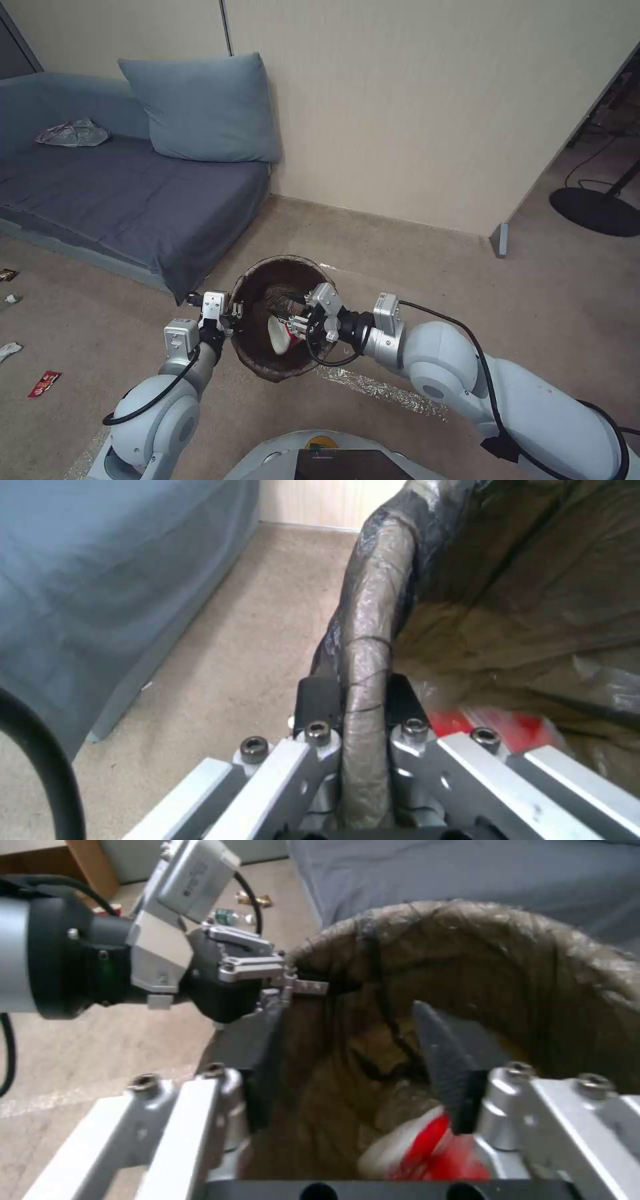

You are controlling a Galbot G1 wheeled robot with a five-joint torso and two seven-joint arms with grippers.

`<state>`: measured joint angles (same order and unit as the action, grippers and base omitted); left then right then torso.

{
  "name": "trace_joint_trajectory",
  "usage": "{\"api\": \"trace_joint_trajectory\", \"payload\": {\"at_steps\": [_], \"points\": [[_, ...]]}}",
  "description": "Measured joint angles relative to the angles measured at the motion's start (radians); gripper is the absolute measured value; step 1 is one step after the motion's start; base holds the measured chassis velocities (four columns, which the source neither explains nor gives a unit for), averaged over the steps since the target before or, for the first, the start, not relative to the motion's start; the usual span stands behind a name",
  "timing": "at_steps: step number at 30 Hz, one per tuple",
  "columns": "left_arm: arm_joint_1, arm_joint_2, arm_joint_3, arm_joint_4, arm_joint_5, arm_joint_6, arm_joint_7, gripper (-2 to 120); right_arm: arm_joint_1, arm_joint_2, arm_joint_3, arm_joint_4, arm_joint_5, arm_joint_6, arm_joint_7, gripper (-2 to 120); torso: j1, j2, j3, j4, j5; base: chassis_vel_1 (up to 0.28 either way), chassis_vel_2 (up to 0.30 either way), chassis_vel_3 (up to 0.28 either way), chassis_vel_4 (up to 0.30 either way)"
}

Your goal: Pick up the trash bin, then pick up the garbage from the floor and place it into the trash bin.

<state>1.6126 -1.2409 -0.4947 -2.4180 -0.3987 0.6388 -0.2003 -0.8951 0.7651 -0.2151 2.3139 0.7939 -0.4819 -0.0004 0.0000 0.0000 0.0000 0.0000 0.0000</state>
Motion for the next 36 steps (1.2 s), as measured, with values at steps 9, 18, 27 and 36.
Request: {"api": "trace_joint_trajectory", "payload": {"at_steps": [9,18,27,36], "points": [[-0.002,-0.006,0.0,0.003,0.001,0.0,0.001,2,-0.001,0.002,0.021,0.008,0.015,0.005,0.009,84,0.0,0.0,0.0,0.0,0.0,0.0,0.0,0.0,0.0],[-0.006,-0.01,-0.005,0.005,0.001,0.0,0.002,2,-0.051,-0.017,0.17,0.064,0.061,0.07,0.002,100,0.0,0.0,0.0,0.0,0.0,0.0,0.0,0.0,0.0],[-0.006,-0.022,-0.007,0.005,0.003,0.0,0.003,2,-0.253,-0.023,0.42,0.115,0.031,0.138,0.002,100,0.0,0.0,0.0,-0.0003,0.0001,0.0,0.0,0.0,0.0],[0.001,-0.03,-0.014,-0.003,0.006,-0.001,0.003,2,-0.474,0.103,0.543,0.058,-0.192,0.248,0.089,100,0.0,0.0,0.0,0.0001,0.0001,0.0,0.0,0.0,0.0]]}}
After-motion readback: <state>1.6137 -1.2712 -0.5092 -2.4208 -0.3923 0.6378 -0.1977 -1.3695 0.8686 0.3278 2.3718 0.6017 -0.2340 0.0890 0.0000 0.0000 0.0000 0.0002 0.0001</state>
